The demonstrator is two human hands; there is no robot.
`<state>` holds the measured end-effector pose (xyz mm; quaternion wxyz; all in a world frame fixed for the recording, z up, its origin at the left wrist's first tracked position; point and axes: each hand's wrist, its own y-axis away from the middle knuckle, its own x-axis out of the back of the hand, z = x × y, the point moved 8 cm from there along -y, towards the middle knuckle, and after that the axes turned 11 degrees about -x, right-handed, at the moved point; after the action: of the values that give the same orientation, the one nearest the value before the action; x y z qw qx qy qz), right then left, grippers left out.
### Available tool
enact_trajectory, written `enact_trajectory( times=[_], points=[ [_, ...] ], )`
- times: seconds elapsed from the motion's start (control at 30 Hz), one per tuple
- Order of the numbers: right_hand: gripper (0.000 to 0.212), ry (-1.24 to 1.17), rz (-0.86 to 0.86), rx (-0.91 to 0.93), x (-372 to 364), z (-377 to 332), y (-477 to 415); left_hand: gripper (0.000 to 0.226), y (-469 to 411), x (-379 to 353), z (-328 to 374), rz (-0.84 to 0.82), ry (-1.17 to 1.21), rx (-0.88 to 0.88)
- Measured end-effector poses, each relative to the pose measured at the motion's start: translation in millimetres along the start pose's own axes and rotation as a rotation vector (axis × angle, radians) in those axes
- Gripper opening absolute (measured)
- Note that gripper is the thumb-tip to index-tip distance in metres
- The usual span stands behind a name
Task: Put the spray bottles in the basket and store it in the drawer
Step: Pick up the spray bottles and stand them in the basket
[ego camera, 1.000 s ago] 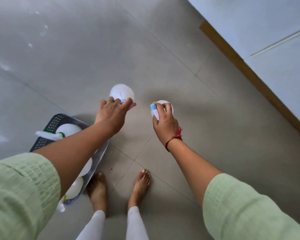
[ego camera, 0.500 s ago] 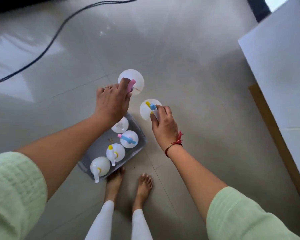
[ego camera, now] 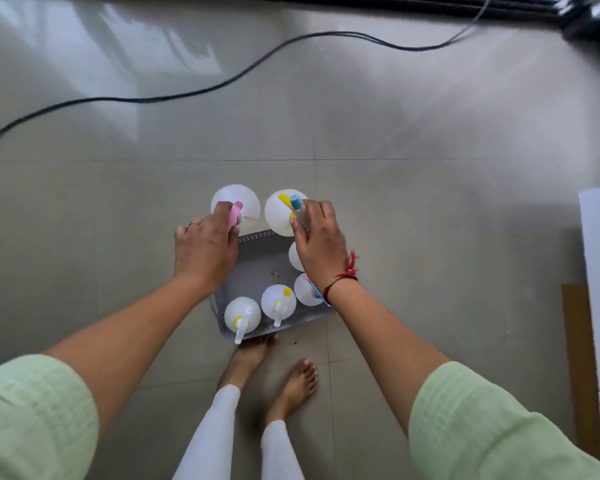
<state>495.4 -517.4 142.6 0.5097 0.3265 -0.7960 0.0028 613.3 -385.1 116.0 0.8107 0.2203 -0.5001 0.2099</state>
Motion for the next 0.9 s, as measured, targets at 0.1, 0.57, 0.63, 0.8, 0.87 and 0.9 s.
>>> enact_trajectory(
  times=[0.1,0.57,0.63,0.8,0.87,0.9],
  points=[
    [0.03,0.085,-0.059,0.008,-25,-16,-3,0.031,17,-9,-14,-0.051,0.001,0.052],
    [0.026,0.211,-0.311,-0.106,-102,28,10,0.027,74,-97,-45,-0.348,0.168,0.332],
    [0.025,0.222,-0.329,-0.106,-113,34,12,0.029,76,-109,-52,-0.361,0.173,0.363],
    [0.028,0.279,-0.356,-0.127,-137,52,10,0.033,80,-130,-61,-0.445,0.17,0.367],
    [0.028,0.301,-0.367,-0.143,-143,61,9,0.036,81,-140,-59,-0.494,0.153,0.348],
    [0.028,0.306,-0.374,-0.153,-145,66,9,0.037,81,-144,-59,-0.51,0.142,0.339]
  ],
)
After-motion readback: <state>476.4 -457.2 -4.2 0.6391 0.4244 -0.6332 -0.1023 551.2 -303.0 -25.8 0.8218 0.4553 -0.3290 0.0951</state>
